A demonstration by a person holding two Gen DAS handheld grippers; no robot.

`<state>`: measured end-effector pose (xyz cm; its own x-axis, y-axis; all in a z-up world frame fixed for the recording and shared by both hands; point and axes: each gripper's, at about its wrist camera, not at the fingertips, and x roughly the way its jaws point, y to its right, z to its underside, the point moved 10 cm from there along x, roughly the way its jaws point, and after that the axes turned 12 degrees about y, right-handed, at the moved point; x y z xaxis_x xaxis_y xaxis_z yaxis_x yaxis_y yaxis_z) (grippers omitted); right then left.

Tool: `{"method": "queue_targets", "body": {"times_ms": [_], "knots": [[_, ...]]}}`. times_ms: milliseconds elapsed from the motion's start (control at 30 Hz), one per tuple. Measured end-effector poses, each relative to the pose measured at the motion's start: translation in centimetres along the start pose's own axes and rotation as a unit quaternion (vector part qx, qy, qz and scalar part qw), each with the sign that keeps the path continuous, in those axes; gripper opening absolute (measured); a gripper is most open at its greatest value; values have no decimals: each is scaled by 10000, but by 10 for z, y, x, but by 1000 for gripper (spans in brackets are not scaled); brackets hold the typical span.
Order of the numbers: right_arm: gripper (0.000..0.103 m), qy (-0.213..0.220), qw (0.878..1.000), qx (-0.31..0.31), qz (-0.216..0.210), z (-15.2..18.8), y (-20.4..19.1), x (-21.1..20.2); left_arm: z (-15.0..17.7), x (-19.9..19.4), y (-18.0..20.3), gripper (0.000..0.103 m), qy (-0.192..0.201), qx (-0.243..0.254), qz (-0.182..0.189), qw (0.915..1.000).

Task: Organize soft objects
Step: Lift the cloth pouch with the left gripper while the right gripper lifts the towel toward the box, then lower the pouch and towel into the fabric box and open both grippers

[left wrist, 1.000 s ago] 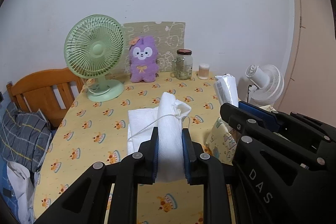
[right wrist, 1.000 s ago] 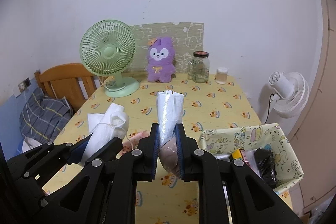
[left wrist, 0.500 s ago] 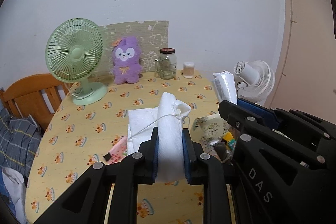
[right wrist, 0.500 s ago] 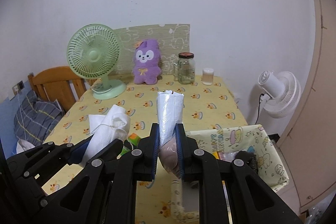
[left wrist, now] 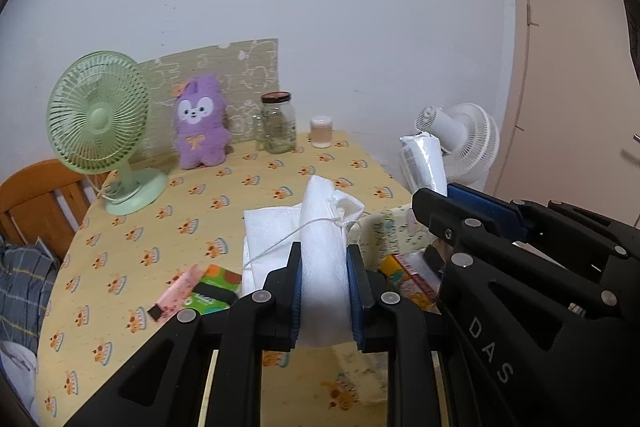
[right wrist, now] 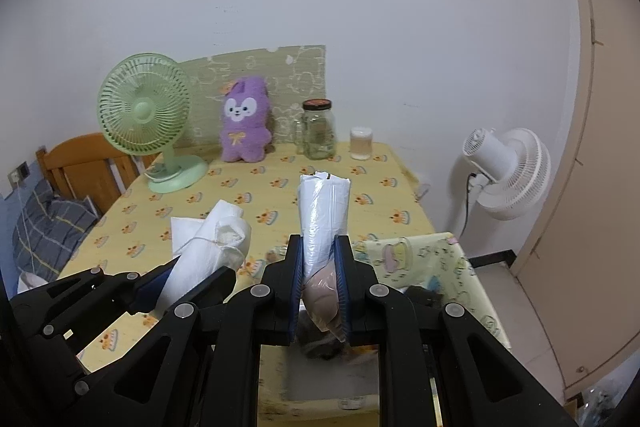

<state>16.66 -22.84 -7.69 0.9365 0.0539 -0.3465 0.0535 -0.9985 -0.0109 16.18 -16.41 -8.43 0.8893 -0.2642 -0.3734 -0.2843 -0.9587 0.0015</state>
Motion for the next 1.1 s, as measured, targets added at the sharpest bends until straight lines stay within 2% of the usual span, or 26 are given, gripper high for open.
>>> {"method": "queue_targets", "body": {"times_ms": [467,667,767,833,900,1100], "knots": [[18,-97,9994,149,290,14,48,5,7,21,48,19,-146,242,460,9985],[18,-214,9985,238,439,27,66,12,18,32,69,25,-349,540,676,9956],[18,-316,9977,316,518,37,75,18,24,38,77,40,-441,695,779,9935],[18,-362,9973,341,532,41,77,21,27,40,80,59,-517,743,852,9922],[18,-372,9973,392,487,42,78,24,27,41,79,69,-515,717,815,9928],[18,-359,9976,459,367,43,74,33,30,48,71,80,-608,711,641,9935]]}}
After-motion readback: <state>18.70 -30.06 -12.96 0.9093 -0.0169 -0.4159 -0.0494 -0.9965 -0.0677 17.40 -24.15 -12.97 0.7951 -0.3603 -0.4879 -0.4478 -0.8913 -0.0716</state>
